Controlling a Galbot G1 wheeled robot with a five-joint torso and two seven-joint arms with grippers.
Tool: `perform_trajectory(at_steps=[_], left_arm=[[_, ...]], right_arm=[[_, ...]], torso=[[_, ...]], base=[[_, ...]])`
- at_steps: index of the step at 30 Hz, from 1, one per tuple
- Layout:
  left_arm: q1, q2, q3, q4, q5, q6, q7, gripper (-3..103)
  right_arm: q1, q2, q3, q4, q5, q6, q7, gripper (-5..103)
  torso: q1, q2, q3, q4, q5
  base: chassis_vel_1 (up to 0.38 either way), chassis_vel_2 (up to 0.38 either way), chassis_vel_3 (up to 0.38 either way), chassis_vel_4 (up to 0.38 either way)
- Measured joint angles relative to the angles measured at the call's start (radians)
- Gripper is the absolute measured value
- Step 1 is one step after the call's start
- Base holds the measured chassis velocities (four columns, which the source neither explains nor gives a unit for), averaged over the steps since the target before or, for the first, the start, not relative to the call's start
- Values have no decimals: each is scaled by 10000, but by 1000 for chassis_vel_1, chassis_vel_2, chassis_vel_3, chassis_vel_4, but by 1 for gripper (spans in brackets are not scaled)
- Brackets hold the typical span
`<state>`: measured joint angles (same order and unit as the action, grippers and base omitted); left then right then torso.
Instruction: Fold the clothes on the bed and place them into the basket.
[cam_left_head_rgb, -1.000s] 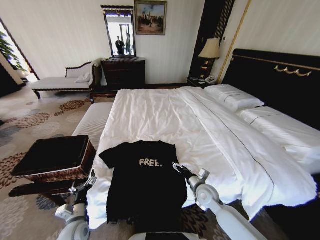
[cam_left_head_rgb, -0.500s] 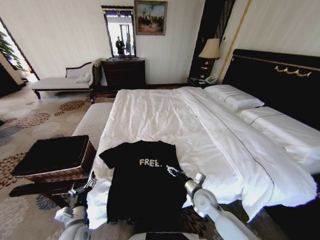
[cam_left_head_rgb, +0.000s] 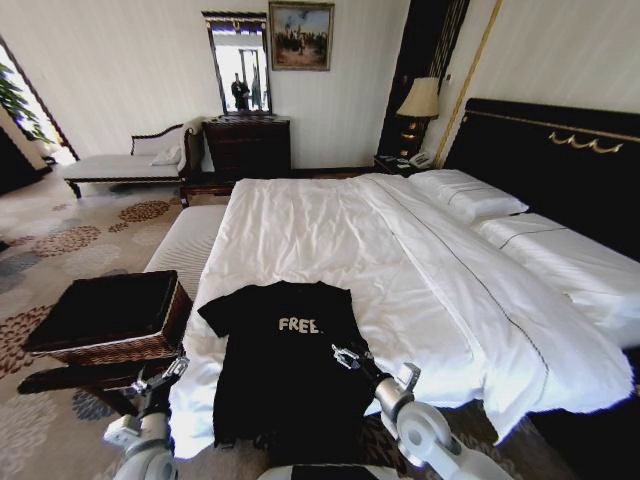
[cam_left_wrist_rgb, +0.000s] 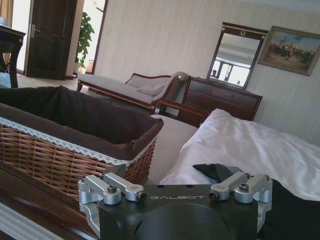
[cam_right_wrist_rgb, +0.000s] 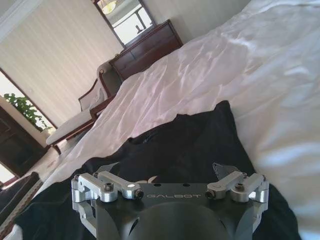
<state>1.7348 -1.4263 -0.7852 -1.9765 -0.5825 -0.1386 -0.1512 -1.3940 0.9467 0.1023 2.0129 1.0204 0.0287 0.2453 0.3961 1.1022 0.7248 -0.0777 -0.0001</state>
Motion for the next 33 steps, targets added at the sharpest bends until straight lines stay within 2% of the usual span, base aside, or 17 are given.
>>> perform_trajectory(at_steps=[4,5,6,8,9,10,12,13,14,17,18,23,25,29,33], left_arm=[[-260,194,1,215,-275,17,46,100],[-260,194,1,215,-275,17,46,100],[-374,314,-16,224,-535,113,85,100],[-776,685,-52,224,-1526,674,117,100],[-1034,920,-40,223,-2157,1206,109,100],[-1034,920,-40,223,-2157,1206,109,100],[-1736,1459,97,273,-3391,2334,3,100],[-2113,1642,192,397,-3665,2689,-38,100],[-2113,1642,192,397,-3665,2689,-38,100],[-3364,2040,644,1072,-3795,3290,-198,100],[-3813,2132,841,1339,-3843,3447,-284,100],[-4526,2159,1188,1789,-3964,3771,-455,100],[-4508,2083,1179,1789,-3962,3813,-504,100],[-4288,1949,1099,1716,-4020,3893,-537,100],[-3899,1824,961,1647,-4548,4062,-339,100]], right_arm=[[368,786,369,-483,-491,580,517,100],[368,786,369,-483,-491,580,517,100],[436,1139,577,-528,-608,707,607,100],[518,1876,1097,-593,-872,823,768,100],[538,2322,1377,-623,-1063,831,845,100],[538,2322,1377,-623,-1063,831,845,100],[546,3084,1809,-682,-1463,792,987,100],[539,3368,1936,-688,-1592,778,1019,100],[539,3368,1936,-688,-1592,778,1019,100],[444,3982,2137,-670,-1836,718,1062,100],[399,4100,2150,-666,-1908,709,1063,100],[341,4205,2145,-695,-1975,700,1067,100],[353,4188,2132,-716,-1969,697,1068,100],[338,4128,2209,-731,-1905,696,1067,100],[333,4118,2280,-767,-1759,679,1075,100]], torso=[[0,0,1,1,-1],[0,0,1,1,-1],[0,0,1,1,-1],[0,0,0,1,-1],[0,0,0,0,-2],[0,0,0,0,-2],[0,0,0,-3,-2],[0,0,0,-5,0],[0,0,0,-5,0],[1,-1,1,-4,-1],[2,0,1,-3,-1],[3,0,1,-5,-2],[2,-1,1,2,1],[2,0,1,-1,0],[1,0,0,2,1]], base=[[0,0,0,0],[0,0,0,0],[0,0,0,0],[0,0,0,0],[0,0,0,0],[0,0,0,0],[0,0,0,0],[0,0,0,0],[0,0,0,0],[0,0,0,0],[0,0,0,0],[0,0,0,0],[0,0,0,0],[0,0,0,0],[0,0,0,0]])
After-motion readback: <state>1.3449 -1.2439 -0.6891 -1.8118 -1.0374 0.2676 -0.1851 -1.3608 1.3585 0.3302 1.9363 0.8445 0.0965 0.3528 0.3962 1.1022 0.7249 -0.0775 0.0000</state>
